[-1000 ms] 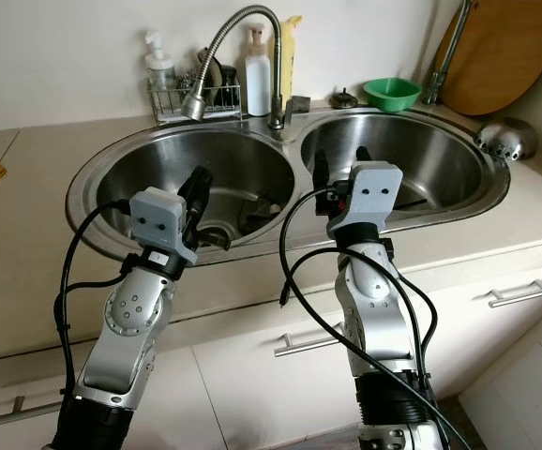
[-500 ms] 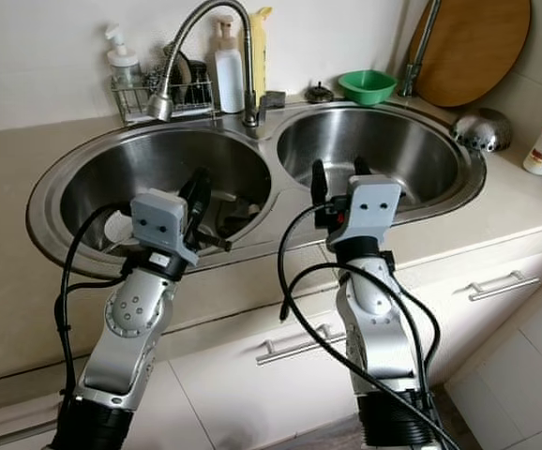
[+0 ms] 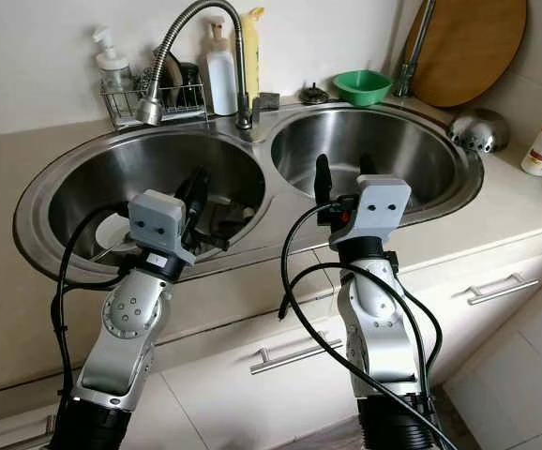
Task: Kitchen organization
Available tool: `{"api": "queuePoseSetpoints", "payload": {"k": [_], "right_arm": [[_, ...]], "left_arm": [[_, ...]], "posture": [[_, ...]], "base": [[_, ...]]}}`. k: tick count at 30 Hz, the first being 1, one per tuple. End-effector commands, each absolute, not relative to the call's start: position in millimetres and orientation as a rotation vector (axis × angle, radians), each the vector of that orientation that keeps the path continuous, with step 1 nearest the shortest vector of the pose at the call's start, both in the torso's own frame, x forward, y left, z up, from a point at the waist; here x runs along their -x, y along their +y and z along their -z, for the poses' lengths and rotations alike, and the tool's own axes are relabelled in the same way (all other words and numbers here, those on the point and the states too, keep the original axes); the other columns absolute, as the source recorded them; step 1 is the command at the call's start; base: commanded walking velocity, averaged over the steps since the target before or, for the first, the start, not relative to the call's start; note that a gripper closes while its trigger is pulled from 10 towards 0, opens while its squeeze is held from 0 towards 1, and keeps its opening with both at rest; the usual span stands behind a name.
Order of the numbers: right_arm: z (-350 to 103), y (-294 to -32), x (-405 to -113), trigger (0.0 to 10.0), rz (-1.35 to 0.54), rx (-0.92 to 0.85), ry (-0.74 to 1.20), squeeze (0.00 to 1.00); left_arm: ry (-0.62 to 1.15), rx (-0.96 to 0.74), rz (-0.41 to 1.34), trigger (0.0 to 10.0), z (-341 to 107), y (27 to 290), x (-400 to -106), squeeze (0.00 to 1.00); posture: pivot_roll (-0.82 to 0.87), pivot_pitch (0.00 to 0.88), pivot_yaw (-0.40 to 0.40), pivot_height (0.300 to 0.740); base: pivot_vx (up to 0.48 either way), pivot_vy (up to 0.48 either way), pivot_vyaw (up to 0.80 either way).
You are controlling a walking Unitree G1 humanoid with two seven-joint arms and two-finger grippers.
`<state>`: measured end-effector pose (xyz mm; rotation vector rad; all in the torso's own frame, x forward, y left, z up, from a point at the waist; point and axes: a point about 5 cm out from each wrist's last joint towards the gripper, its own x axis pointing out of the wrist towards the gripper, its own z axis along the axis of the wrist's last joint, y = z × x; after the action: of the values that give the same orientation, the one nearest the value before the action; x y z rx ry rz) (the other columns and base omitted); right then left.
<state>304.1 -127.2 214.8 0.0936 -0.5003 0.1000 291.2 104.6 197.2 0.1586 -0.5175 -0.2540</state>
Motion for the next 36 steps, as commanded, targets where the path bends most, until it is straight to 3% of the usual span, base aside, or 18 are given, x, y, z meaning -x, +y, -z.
{"api": "queuePoseSetpoints", "payload": {"k": [1,32,36], "right_arm": [[-219,-128,-301,10.0,-0.096,-0.101,-0.532,0.0],[-226,-125,-298,10.0,-0.093,-0.061,-0.592,0.0],[-226,-125,-298,10.0,-0.091,-0.056,-0.592,0.0]], "left_arm": [[-0.554,-0.167,0.25,10.0,-203,104,-288,0.0],[-0.646,-0.234,0.287,10.0,-213,97,-283,0.0],[-0.647,-0.232,0.292,10.0,-213,97,-282,0.0]], "posture": [[0.11,0.0,-0.004,0.74],[0.11,0.0,0.008,0.74],[0.11,0.0,0.009,0.74]], "base": [[0.0,0.0,-0.8],[0.0,-0.017,-0.8],[0.0,-0.333,-0.8]]}}
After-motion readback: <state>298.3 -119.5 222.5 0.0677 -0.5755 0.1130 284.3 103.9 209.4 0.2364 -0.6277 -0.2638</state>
